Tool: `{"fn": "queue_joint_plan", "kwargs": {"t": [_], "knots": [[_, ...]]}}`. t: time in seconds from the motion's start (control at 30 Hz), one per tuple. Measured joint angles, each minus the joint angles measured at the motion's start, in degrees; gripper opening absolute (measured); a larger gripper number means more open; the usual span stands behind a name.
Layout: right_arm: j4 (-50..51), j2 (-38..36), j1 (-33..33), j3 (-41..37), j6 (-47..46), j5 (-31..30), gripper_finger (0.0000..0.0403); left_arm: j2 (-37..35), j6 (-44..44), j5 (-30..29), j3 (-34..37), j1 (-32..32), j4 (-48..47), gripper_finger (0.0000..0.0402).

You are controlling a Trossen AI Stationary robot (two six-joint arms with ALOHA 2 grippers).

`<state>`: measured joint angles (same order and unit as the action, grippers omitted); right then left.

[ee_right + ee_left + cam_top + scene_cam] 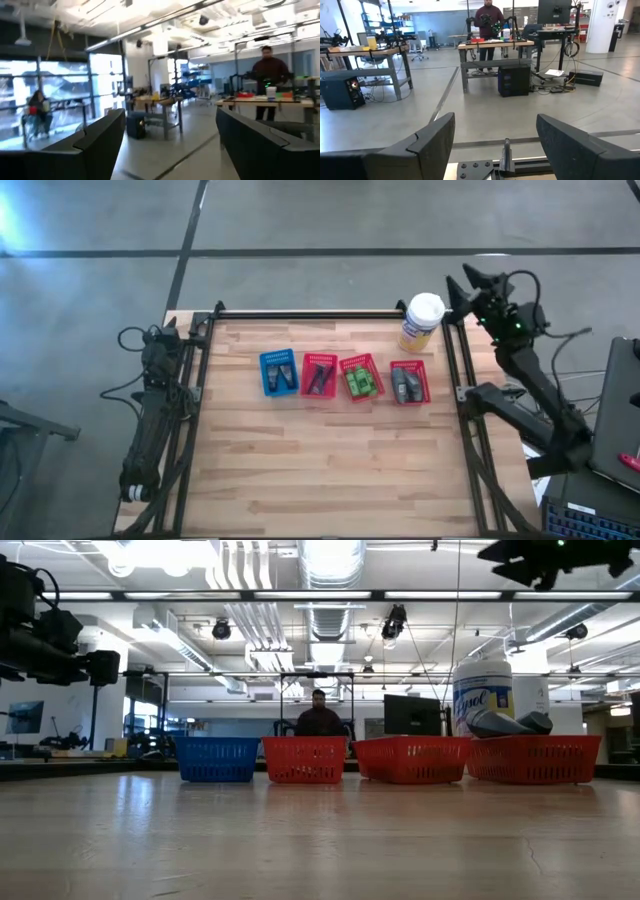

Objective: Pick & Place Travel size toiletries
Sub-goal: Return to Home Position

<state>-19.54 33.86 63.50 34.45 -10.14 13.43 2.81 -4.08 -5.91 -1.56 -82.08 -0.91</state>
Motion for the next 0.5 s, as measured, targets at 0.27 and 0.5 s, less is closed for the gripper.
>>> {"fn": "queue_joint_plan", "kwargs": {"t": [0.27, 0.5], "knots": [[-4.61, -8.19, 10.83, -7.37, 6.05, 17.07, 0.0337, 0.02, 0.00, 0.04, 0.00, 0.02, 0.00, 0.0284], [-5.92, -20.46, 12.64, -12.18, 20.07, 13.11, 0.0358, 0.02, 0.00, 0.07, 0.00, 0.00, 0.00, 0.0284]]}}
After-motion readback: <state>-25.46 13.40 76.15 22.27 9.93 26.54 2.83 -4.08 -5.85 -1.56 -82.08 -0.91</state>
